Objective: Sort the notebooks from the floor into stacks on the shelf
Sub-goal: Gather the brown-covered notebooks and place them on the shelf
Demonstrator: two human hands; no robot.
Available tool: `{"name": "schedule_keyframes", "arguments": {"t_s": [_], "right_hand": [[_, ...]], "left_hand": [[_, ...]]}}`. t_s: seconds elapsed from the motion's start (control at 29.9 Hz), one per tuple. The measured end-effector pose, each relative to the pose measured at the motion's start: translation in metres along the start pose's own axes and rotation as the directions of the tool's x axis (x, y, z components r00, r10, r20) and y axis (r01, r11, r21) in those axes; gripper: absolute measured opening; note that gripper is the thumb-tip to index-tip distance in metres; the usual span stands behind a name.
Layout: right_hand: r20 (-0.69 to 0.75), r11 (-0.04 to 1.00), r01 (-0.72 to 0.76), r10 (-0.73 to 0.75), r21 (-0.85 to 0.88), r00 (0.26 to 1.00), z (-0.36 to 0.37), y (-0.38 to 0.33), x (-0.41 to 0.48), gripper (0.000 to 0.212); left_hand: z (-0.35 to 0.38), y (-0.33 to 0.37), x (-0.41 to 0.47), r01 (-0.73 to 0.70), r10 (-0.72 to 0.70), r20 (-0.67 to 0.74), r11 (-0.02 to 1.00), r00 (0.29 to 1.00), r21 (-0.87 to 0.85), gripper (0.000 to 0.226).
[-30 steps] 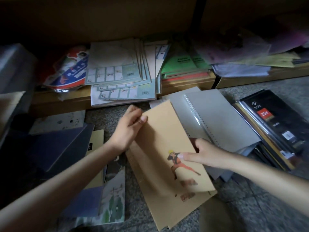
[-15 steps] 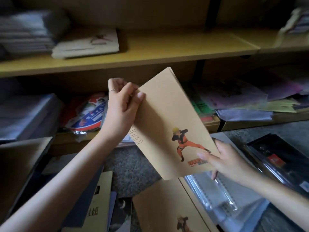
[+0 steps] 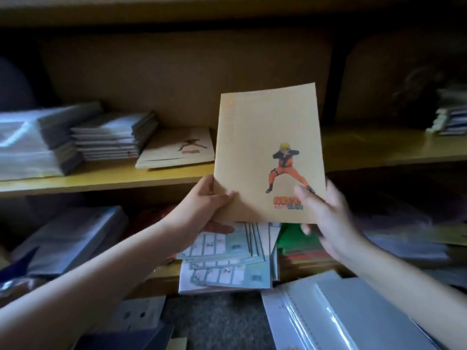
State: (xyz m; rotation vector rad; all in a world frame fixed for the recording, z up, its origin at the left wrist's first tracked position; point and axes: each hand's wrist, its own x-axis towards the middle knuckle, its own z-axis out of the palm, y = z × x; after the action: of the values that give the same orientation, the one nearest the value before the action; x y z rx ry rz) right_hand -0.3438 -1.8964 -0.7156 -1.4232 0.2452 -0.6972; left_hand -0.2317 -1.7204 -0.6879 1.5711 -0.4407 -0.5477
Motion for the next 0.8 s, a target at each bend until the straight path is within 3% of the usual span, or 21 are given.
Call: {"name": "schedule_keyframes", "arguments": {"t_s": [0.13, 0.23, 0.43, 0.57, 0.64, 0.67, 0.7, 0.74, 0.77, 0.8], "right_hand": [[0.062, 0.969, -0.192, 0.184, 0.153, 0.981, 0.041, -0.014, 0.022, 0.016], [0.163, 0.926, -0.264, 0.226, 0.271, 0.960, 0.070, -0.018, 0.041, 0.031], [0.193, 0.969, -0.200, 0.170, 0.146, 0.966, 0.103, -0.012, 0.062, 0.041], [0.226, 0.991, -0.131, 0.125, 0.013, 0.966, 0.108, 0.003, 0.060, 0.036], [0.266, 0.995, -0.085, 0.097, -0.056, 0.959, 0.106, 0.009, 0.058, 0.037], [0.286, 0.994, -0.061, 0.083, -0.087, 0.955, 0.105, 0.010, 0.058, 0.038], [0.307, 0.993, -0.033, 0.067, -0.116, 0.949, 0.105, 0.011, 0.058, 0.038], [0.328, 0.990, 0.001, 0.047, -0.144, 0.943, 0.105, 0.011, 0.058, 0.038], [0.349, 0.984, 0.041, 0.023, -0.174, 0.937, 0.105, 0.010, 0.058, 0.037], [0.369, 0.977, 0.078, 0.001, -0.199, 0.929, 0.106, 0.009, 0.057, 0.035]], "left_hand": [[-0.030, 0.011, -0.010, -0.056, 0.024, -0.130, 0.968, 0.991, -0.245, 0.018], [-0.058, 0.021, -0.009, -0.038, -0.044, -0.199, 0.919, 0.979, -0.392, 0.020], [-0.106, 0.021, 0.019, -0.091, -0.060, -0.317, 0.893, 0.947, -0.441, 0.011], [-0.123, 0.015, 0.036, -0.246, 0.071, -0.441, 0.903, 0.895, -0.352, 0.053], [-0.126, 0.010, 0.042, -0.238, 0.140, -0.506, 0.962, 0.851, -0.134, 0.070], [-0.125, 0.008, 0.044, -0.170, 0.192, -0.524, 0.981, 0.830, 0.091, 0.072], [-0.123, 0.006, 0.044, -0.056, 0.257, -0.532, 0.930, 0.807, 0.363, 0.071], [-0.120, 0.004, 0.043, 0.065, 0.353, -0.525, 0.781, 0.774, 0.621, 0.070], [-0.119, 0.000, 0.043, 0.145, 0.482, -0.472, 0.570, 0.739, 0.809, 0.070], [-0.119, -0.002, 0.043, 0.153, 0.609, -0.360, 0.365, 0.707, 0.918, 0.066]]}}
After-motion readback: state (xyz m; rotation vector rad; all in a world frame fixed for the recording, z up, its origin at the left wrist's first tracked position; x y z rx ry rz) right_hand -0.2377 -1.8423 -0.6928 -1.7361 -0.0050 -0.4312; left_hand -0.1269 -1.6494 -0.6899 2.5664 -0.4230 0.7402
